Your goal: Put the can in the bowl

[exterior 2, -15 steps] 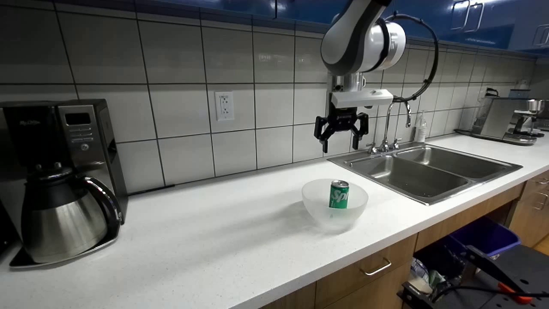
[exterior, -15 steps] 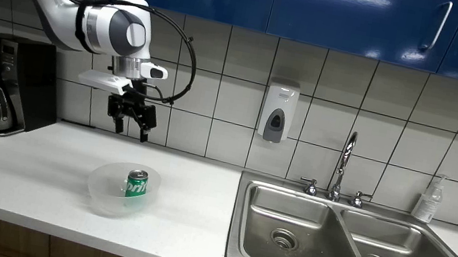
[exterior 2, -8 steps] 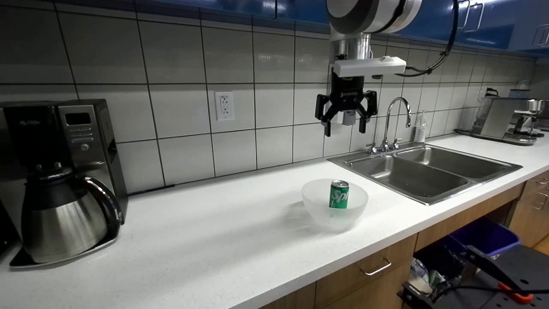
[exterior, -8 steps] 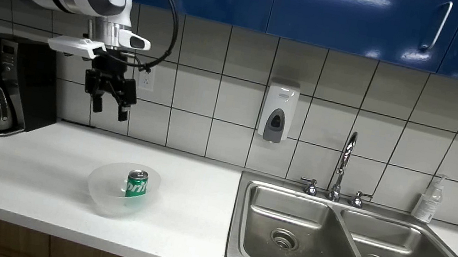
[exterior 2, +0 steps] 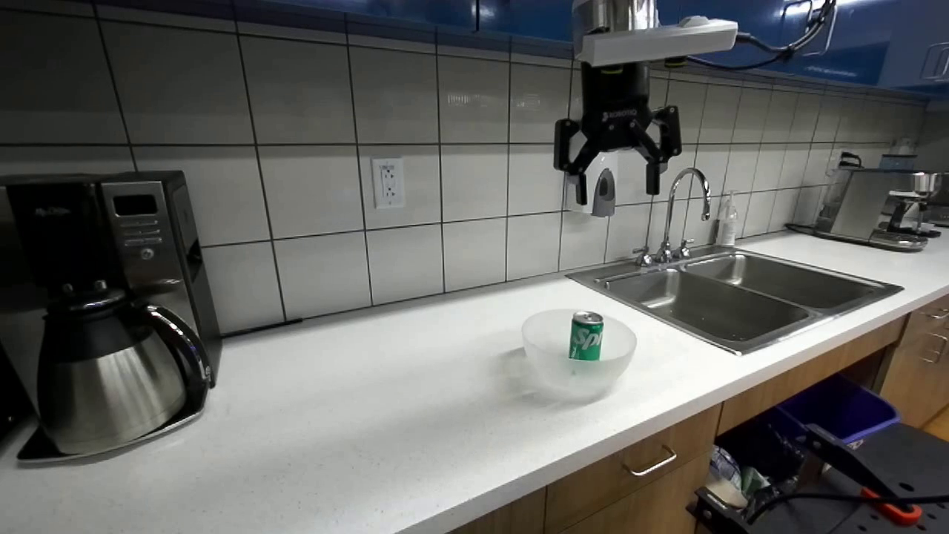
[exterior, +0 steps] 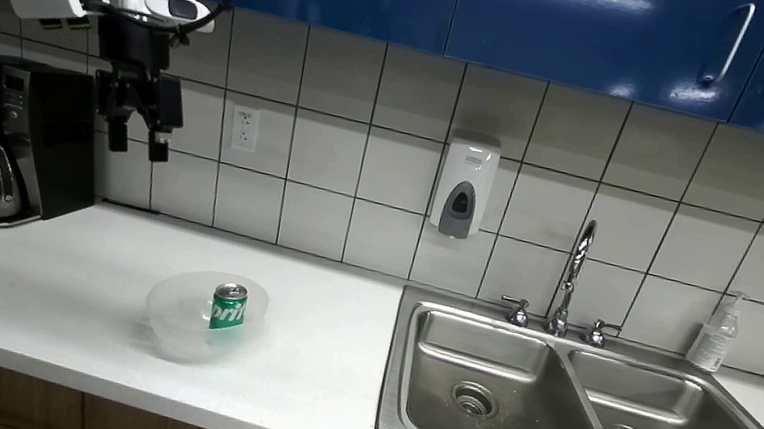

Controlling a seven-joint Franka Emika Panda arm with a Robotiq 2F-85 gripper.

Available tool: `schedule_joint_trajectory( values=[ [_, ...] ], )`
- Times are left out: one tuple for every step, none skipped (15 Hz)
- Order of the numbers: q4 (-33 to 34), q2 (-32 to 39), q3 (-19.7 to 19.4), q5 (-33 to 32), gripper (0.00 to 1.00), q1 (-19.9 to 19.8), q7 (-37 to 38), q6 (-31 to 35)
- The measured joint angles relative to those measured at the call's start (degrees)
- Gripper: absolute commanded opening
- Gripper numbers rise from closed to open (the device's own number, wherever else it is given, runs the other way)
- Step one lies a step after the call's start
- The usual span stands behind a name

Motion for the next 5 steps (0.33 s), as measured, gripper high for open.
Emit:
schedule_joint_trajectory(
  values=[
    [-0.1,-0.8,0.2,0.0,1.00,-0.2,0.3,-1.0],
    [-0.3,-1.5,0.3,0.0,1.00,-0.4,0.3,-1.7],
    [-0.5,-1.8,0.3,0.0,1.00,-0.6,0.3,-1.9],
    [-0.6,-2.0,0.4,0.0,1.00,-0.8,0.3,-1.9],
    [-0.7,-2.0,0.4,0.0,1.00,-1.0,0.3,-1.9]
  ],
)
